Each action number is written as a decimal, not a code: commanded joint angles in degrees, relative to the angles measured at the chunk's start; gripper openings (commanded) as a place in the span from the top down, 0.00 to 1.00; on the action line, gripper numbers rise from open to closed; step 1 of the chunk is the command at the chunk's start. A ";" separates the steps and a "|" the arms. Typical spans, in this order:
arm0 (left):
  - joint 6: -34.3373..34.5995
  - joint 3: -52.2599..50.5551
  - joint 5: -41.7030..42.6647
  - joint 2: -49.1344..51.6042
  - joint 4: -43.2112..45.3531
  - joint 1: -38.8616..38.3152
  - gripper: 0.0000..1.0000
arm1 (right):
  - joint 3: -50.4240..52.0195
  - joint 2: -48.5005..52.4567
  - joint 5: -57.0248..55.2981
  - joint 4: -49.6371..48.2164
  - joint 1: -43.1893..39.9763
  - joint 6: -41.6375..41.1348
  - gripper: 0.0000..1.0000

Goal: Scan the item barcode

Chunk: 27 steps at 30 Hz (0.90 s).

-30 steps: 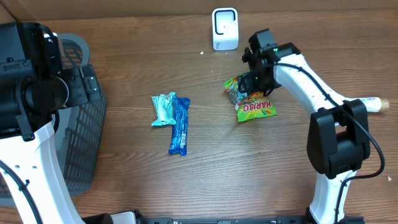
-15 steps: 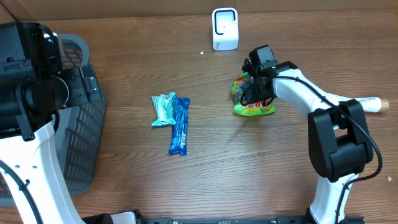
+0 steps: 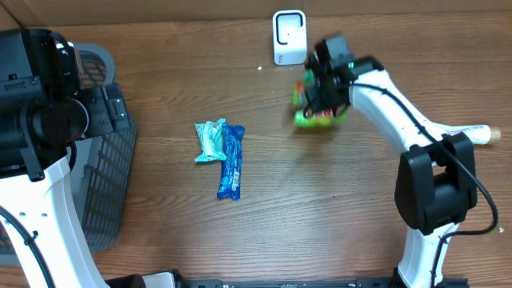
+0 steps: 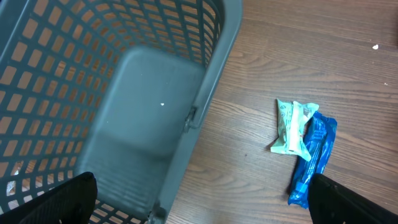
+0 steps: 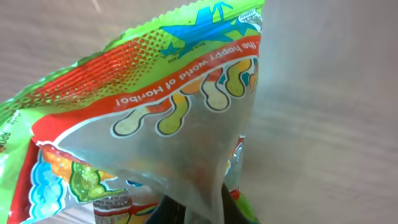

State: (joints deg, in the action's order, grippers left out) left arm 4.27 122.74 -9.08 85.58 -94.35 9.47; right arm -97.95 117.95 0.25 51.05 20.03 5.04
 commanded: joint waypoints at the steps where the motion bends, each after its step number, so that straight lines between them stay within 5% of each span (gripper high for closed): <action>1: -0.61 1.05 -0.33 0.24 0.07 0.26 0.00 | -9.88 -0.94 -3.52 -0.28 2.36 1.95 0.96; 9: -0.61 1.05 -0.33 0.24 0.07 0.24 0.00 | -20.46 -0.94 -8.76 -6.51 5.05 4.26 0.97; 27: -0.61 1.05 -0.33 0.24 0.07 0.24 0.00 | -20.81 12.94 -6.62 -21.81 4.72 2.27 0.97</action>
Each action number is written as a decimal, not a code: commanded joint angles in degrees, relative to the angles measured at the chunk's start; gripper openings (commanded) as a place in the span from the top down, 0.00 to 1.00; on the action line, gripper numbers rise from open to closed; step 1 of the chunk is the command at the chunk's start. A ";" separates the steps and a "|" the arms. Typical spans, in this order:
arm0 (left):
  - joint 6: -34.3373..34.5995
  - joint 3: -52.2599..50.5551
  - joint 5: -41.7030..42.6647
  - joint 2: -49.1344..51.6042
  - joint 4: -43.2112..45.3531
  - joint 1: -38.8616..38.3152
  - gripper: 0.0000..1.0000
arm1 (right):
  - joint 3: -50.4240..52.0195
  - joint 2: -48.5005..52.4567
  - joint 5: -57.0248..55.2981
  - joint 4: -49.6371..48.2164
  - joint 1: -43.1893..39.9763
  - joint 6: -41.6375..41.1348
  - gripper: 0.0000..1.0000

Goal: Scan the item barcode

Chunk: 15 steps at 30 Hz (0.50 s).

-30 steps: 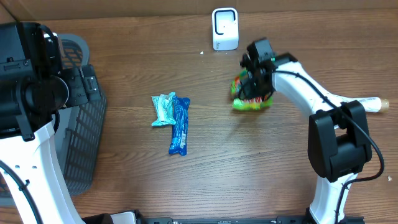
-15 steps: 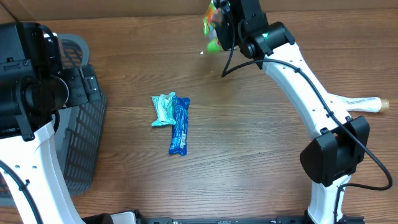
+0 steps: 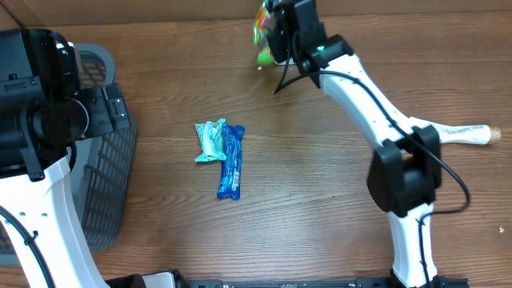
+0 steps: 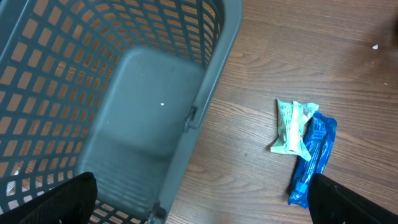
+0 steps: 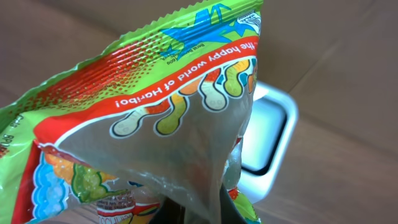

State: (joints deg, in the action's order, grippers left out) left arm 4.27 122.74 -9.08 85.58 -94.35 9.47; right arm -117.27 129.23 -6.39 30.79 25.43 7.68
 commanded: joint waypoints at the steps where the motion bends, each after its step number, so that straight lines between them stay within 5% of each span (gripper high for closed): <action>1: -0.61 1.05 -0.33 0.24 0.07 0.26 0.00 | -1.49 2.36 0.02 -1.86 -0.85 -0.35 0.97; 15: -0.61 1.05 -0.33 0.24 0.07 0.26 0.00 | -1.46 5.95 0.46 -4.70 -3.13 -0.63 0.96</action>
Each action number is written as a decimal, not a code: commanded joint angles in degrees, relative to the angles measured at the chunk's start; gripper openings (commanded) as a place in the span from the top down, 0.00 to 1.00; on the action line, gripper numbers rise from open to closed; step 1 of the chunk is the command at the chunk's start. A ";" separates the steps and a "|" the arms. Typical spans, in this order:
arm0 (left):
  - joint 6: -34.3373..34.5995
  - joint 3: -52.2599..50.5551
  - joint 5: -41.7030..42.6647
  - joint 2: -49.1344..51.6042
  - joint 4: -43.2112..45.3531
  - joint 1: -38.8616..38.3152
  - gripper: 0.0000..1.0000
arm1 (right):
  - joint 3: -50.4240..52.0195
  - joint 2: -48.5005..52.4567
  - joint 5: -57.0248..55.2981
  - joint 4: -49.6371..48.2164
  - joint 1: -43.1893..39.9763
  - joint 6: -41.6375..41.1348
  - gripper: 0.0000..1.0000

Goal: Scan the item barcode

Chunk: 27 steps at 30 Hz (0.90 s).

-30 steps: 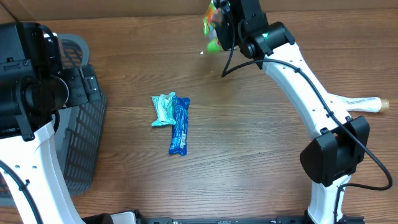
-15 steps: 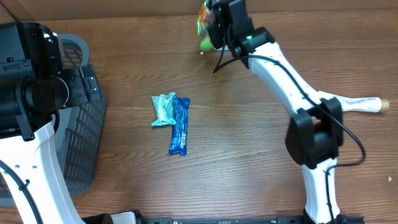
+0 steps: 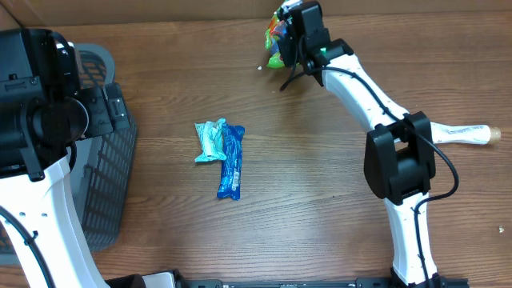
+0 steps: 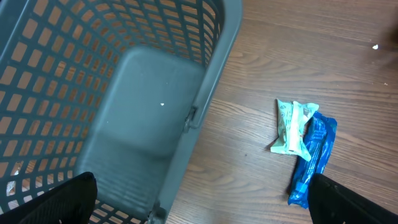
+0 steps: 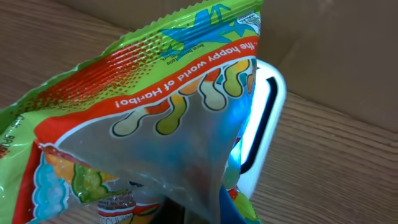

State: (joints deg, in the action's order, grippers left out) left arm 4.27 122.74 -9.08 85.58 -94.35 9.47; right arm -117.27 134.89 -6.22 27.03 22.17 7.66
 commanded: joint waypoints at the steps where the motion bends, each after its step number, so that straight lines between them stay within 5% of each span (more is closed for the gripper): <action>1: -0.61 1.05 -0.33 0.24 0.07 0.24 0.00 | -1.46 0.48 0.26 -1.09 0.13 -0.76 0.96; 27: -0.61 1.05 -0.33 0.24 0.07 0.26 0.00 | -5.46 0.13 1.18 11.26 0.07 -8.11 0.96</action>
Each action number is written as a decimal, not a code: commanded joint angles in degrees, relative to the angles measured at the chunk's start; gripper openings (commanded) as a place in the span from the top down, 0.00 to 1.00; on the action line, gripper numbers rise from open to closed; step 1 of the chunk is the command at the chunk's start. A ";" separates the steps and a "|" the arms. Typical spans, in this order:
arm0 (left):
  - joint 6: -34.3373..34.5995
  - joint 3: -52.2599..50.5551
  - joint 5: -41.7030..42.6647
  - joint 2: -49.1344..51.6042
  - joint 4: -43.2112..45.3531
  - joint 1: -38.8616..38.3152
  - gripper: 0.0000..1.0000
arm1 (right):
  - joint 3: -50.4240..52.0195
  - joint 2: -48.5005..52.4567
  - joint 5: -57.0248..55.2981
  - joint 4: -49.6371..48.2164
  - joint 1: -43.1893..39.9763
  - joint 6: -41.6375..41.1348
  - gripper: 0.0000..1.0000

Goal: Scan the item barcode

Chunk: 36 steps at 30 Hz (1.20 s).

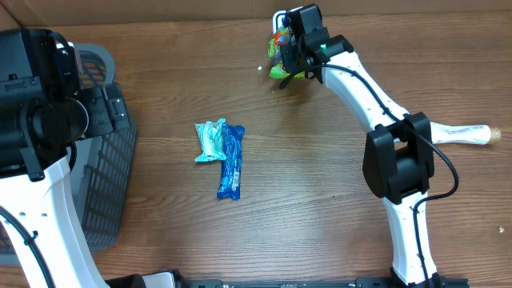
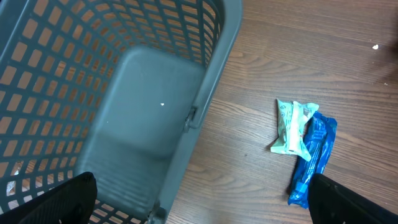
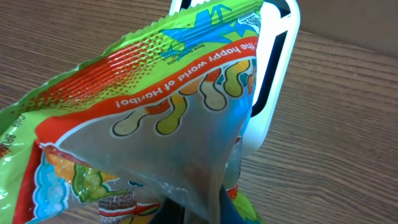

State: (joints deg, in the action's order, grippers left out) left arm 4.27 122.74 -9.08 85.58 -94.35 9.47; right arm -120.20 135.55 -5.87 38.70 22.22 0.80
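Note:
My right gripper is shut on a green and red Haribo candy bag, which fills most of the right wrist view. The bag hangs at the far edge of the table, right in front of the white barcode scanner, whose top peeks out behind it. My left gripper is open above the rim of the grey basket, holding nothing; only its dark fingertips show.
A pale green packet and a blue packet lie together mid-table. The grey mesh basket stands at the left edge. A white tube-like object lies at the right.
The right gripper with the candy bag has shifted slightly right and lower in front of the scanner, so the scanner's face shows more fully behind the bag. The left arm is unchanged.
The right gripper held the candy bag over the table, right of and nearer than the scanner. Then the bag was raised at the far edge, beside the scanner. Then it hung before the scanner's face, and now sits a little lower there. The left arm stayed still.

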 commanded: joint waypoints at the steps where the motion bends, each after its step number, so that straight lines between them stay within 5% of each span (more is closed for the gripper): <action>1: -0.61 1.05 -0.33 0.24 0.07 0.26 0.00 | -2.56 -0.52 0.83 -0.46 0.02 -1.25 0.96; 8: -0.61 1.05 -0.33 0.24 0.07 0.24 0.00 | -4.68 -0.81 2.69 2.34 0.04 -1.22 0.96; 19: -0.61 1.05 -0.33 0.24 0.07 0.26 0.00 | -23.74 -8.24 16.96 34.84 -3.23 -1.40 0.96; 26: -0.61 1.05 -0.33 0.24 0.07 0.24 0.01 | -23.69 -12.87 12.68 50.36 -13.88 -13.70 0.96; 36: -0.61 1.05 -0.33 0.24 0.07 0.24 0.00 | -2.97 -12.15 9.70 40.48 -32.52 -29.05 0.96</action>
State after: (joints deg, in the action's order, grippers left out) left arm 4.27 122.74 -9.08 85.58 -94.35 9.47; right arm -129.43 123.94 4.36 82.48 -7.86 -20.71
